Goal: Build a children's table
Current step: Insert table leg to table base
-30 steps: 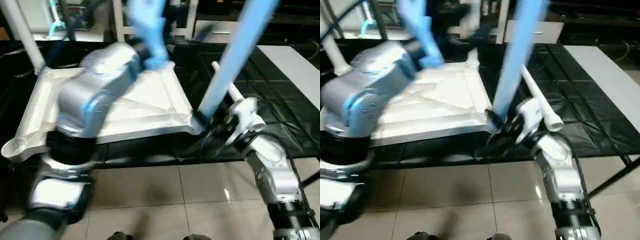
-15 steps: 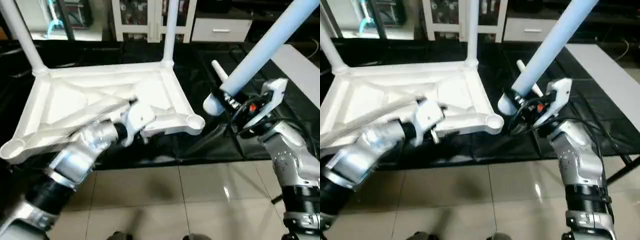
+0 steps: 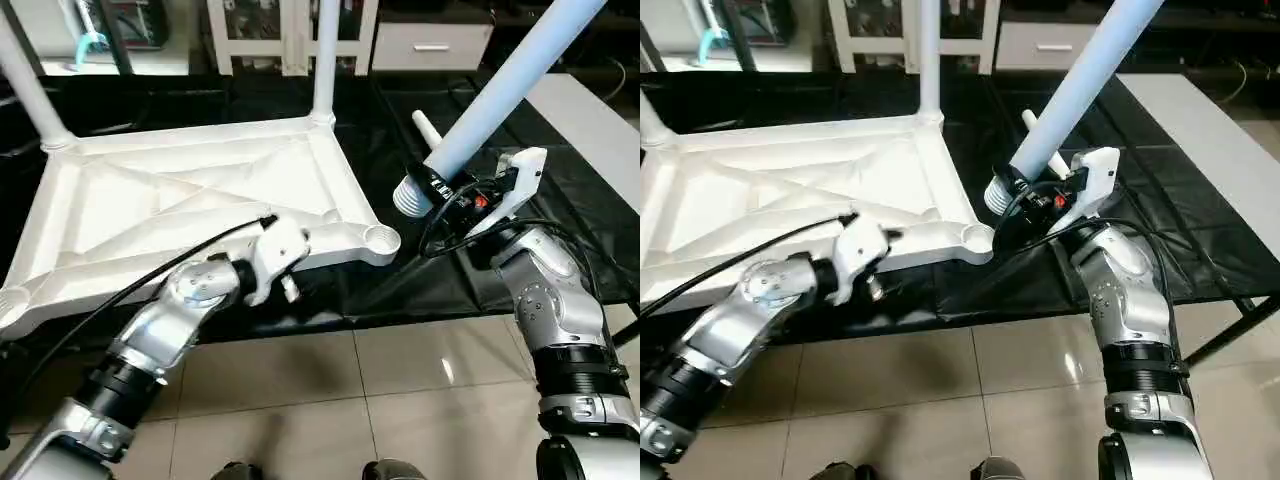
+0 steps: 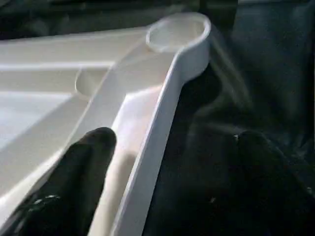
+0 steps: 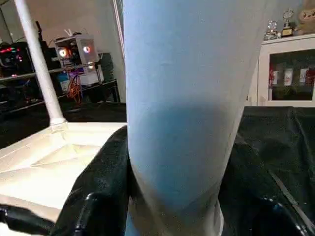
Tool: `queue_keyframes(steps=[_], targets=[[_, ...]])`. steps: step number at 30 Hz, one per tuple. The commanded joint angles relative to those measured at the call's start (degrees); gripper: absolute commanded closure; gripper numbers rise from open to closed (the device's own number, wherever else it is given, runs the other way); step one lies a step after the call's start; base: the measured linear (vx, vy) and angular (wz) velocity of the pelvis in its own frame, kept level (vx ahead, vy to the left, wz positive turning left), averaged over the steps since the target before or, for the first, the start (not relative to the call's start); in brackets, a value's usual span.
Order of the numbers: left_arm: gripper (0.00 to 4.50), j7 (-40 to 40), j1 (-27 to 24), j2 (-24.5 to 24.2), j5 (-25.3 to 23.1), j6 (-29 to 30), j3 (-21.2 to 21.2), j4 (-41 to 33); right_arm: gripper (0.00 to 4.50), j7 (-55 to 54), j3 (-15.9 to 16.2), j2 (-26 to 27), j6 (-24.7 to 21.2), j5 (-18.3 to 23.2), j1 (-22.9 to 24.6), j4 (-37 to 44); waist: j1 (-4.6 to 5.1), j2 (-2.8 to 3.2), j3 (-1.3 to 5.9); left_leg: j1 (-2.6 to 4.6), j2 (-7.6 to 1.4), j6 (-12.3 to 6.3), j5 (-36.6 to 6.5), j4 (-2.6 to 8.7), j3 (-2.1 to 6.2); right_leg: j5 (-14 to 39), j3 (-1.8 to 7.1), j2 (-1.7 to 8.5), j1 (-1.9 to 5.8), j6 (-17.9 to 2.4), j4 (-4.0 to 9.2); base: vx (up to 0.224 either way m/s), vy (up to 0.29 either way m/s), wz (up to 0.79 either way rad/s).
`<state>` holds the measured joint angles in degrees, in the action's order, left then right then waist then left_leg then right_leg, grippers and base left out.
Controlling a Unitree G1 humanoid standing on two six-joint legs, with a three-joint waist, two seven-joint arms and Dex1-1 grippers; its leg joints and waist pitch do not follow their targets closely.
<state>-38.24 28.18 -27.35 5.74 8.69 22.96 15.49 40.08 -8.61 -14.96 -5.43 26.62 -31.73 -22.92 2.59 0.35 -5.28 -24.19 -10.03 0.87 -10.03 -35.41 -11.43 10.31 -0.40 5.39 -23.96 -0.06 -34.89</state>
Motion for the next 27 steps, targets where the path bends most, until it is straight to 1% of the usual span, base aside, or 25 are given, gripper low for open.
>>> queue_keyframes(steps=[1,2,3,4,5,7,8,10,11,12,13,14,15,16,17,18,19,20,21,22,23,25,26,27], targets=[[0.46,0.08,1.32,-0.14,-1.08,-0.40,0.08,2.57,2.50,0.96,-0.27,-0.37,1.03,-0.16,-0.04,1.08,0.17,0.25,3.68,2.52,-2.31,-3.33,-10.07,4.93,0.96,2.57,0.59,1.13,1.86,-13.35,3.26,0.000,0.000,0.00],[0.70,0.50,1.90,-0.03,-1.35,-0.76,-0.09,3.91,2.50,1.18,-0.14,-0.36,1.03,-0.18,0.23,1.30,0.20,0.23,3.61,2.57,-2.31,-3.76,-9.93,4.94,0.87,2.35,0.62,1.15,1.88,-13.64,3.37,0.000,0.000,0.00],[0.81,0.48,2.47,0.01,-1.51,-1.12,-0.20,5.35,2.50,1.40,0.03,-0.36,0.96,-0.19,0.51,1.54,0.17,0.25,3.56,2.62,-2.39,-3.89,-9.83,5.00,0.86,2.32,0.63,1.24,1.94,-13.95,3.37,0.000,0.000,0.00],[0.81,0.43,2.99,0.10,-1.90,-1.83,-0.30,6.82,2.50,1.64,0.23,-0.38,1.17,-0.25,0.65,1.46,0.14,0.40,3.59,2.66,-2.37,-3.95,-9.95,5.00,0.86,2.64,0.61,1.23,1.96,-14.07,3.39,0.000,0.000,0.00],[0.86,0.49,3.48,0.23,-2.26,-2.42,-0.44,8.20,2.50,1.92,0.48,-0.39,1.39,-0.37,0.80,1.44,0.17,0.27,3.57,2.66,-2.36,-3.99,-9.95,4.96,0.82,2.72,0.65,1.30,2.01,-14.23,3.41,0.000,0.000,0.00],[1.09,0.33,3.85,0.34,-2.49,-2.82,-0.59,9.21,2.50,2.19,0.69,-0.38,1.54,-0.43,0.92,1.45,0.13,0.27,3.49,2.66,-2.45,-4.19,-9.88,5.01,0.79,2.84,0.68,1.39,1.99,-14.43,3.48,0.000,0.000,0.00],[1.09,-0.55,4.04,0.49,-2.37,-2.83,-1.01,9.71,2.50,2.37,0.84,-0.33,1.67,-0.54,1.01,1.46,0.09,0.45,3.67,2.78,-2.51,-4.21,-9.49,5.00,0.82,2.53,0.65,1.43,2.12,-14.75,3.37,0.000,0.000,0.00],[1.24,-3.37,4.19,0.41,-1.91,-2.33,-1.45,9.75,2.50,2.59,0.94,-0.22,1.78,-0.78,1.06,1.52,0.08,0.35,3.48,2.77,-2.54,-4.24,-9.71,5.07,0.73,3.04,0.67,1.45,2.00,-15.06,3.49,0.000,0.000,0.00],[1.30,-3.38,4.19,0.41,-1.91,-2.33,-1.45,9.75,2.50,2.59,0.94,-0.22,1.78,-0.78,1.06,1.52,0.08,0.38,3.41,2.71,-2.58,-4.22,-9.92,5.14,0.74,3.63,0.71,1.50,2.04,-15.12,3.52,0.000,0.000,0.00],[1.42,-5.57,4.03,0.02,-1.41,-2.11,-1.42,9.29,2.50,2.80,0.95,-0.18,1.79,-0.87,0.99,1.50,0.08,0.46,3.50,2.84,-2.63,-4.11,-10.24,5.14,0.72,3.99,0.72,1.50,2.00,-15.15,3.54,0.000,0.000,0.00],[1.42,-5.65,4.02,0.00,-1.38,-2.10,-1.42,9.27,2.50,2.81,0.95,-0.18,1.79,-0.88,0.99,1.50,0.07,0.44,3.44,2.84,-2.63,-4.06,-10.28,5.20,0.75,4.17,0.71,1.52,1.97,-15.15,3.58,0.000,0.000,0.00],[1.59,-6.04,3.99,-0.08,-1.25,-2.11,-1.41,9.23,2.50,2.88,0.96,-0.18,1.79,-0.89,0.97,1.48,0.06,0.48,3.46,2.82,-2.63,-4.01,-10.27,5.21,0.74,4.13,0.70,1.50,1.98,-15.18,3.55,0.000,0.000,0.00],[1.59,-6.95,3.93,-0.25,-0.92,-2.14,-1.39,9.14,2.50,3.07,0.98,-0.19,1.79,-0.93,0.93,1.44,0.07,0.49,3.48,2.87,-2.65,-3.96,-9.92,5.21,0.71,3.27,0.73,1.46,1.95,-15.30,3.48,0.000,0.000,0.00],[1.72,-7.78,3.90,-0.34,-0.59,-2.14,-1.38,9.13,2.50,3.30,0.99,-0.23,1.84,-0.98,0.85,1.28,0.07,0.48,3.48,2.87,-2.66,-4.06,-9.71,5.22,0.70,2.92,0.72,1.46,1.97,-15.35,3.45,0.000,0.000,0.00],[1.83,-7.93,3.90,-0.36,-0.53,-2.14,-1.38,9.12,2.50,3.34,1.00,-0.23,1.85,-0.99,0.84,1.25,0.04,0.24,3.63,2.84,-2.65,-4.35,-9.22,5.15,0.66,2.44,0.74,1.53,2.07,-15.58,3.32,0.000,0.000,0.00],[1.92,-9.01,3.75,-0.71,-0.27,-2.10,-1.23,8.79,2.50,3.63,1.06,-0.27,1.80,-1.01,0.79,1.17,0.03,0.34,3.64,2.83,-2.64,-4.49,-8.96,5.12,0.66,2.18,0.73,1.52,2.09,-15.64,3.28,0.000,0.000,0.00],[2.04,-10.02,3.62,-0.95,0.11,-2.08,-1.22,8.62,2.50,3.95,1.17,-0.31,1.78,-1.02,0.75,1.04,0.12,-0.01,3.74,2.79,-2.63,-4.82,-8.50,5.08,0.59,1.91,0.73,1.50,2.13,-15.69,3.33,0.000,0.000,0.00],[2.16,-11.01,3.51,-1.10,0.25,-2.21,-1.34,8.57,2.50,4.16,1.29,-0.34,1.79,-1.02,0.73,0.93,0.02,0.16,3.78,2.81,-2.63,-5.20,-7.58,5.02,0.62,1.30,0.76,1.59,2.19,-15.82,3.20,0.000,0.000,0.00],[2.16,-11.49,3.45,-1.19,0.30,-2.27,-1.52,8.58,2.50,4.29,1.40,-0.34,1.84,-1.03,0.70,0.87,0.09,0.08,3.83,2.84,-2.67,-5.55,-6.92,4.98,0.55,0.61,0.74,1.54,2.19,-15.96,3.14,0.000,0.000,0.00],[2.28,-11.79,3.42,-1.21,0.29,-2.32,-1.73,8.65,2.50,4.38,1.48,-0.34,1.89,-1.04,0.67,0.80,0.09,0.08,3.83,2.84,-2.67,-5.55,-6.92,4.98,0.55,0.61,0.74,1.54,2.19,-15.96,3.14,0.000,0.000,0.00],[2.36,-12.47,3.26,-1.31,0.50,-2.15,-2.08,8.33,2.50,4.57,1.61,-0.31,1.84,-1.06,0.64,0.76,0.08,-0.05,3.79,2.82,-2.69,-5.91,-6.55,4.99,0.51,0.34,0.74,1.56,2.19,-16.17,3.10,0.000,0.000,0.00],[2.57,-13.17,3.10,-1.38,0.70,-1.97,-2.43,8.01,2.50,4.75,1.71,-0.28,1.78,-1.08,0.62,0.73,0.03,0.09,3.70,2.86,-2.70,-5.81,-7.09,5.03,0.49,1.30,0.77,1.61,2.11,-16.18,3.20,0.000,0.000,0.00],[2.65,-14.16,2.87,-1.73,1.10,-1.45,-2.84,7.38,2.50,5.11,1.98,-0.25,1.81,-1.20,0.61,0.62,0.10,-0.37,3.79,2.86,-2.72,-5.75,-7.31,5.00,0.43,1.72,0.78,1.59,2.14,-16.12,3.24,0.000,0.000,0.00],[2.72,-14.59,2.77,-1.97,1.33,-1.13,-3.01,7.03,2.50,5.31,2.14,-0.24,1.86,-1.28,0.61,0.55,-0.03,-0.12,3.69,2.90,-2.75,-5.41,-7.81,5.11,0.49,2.74,0.80,1.65,2.07,-16.10,3.22,0.000,0.000,0.00]])
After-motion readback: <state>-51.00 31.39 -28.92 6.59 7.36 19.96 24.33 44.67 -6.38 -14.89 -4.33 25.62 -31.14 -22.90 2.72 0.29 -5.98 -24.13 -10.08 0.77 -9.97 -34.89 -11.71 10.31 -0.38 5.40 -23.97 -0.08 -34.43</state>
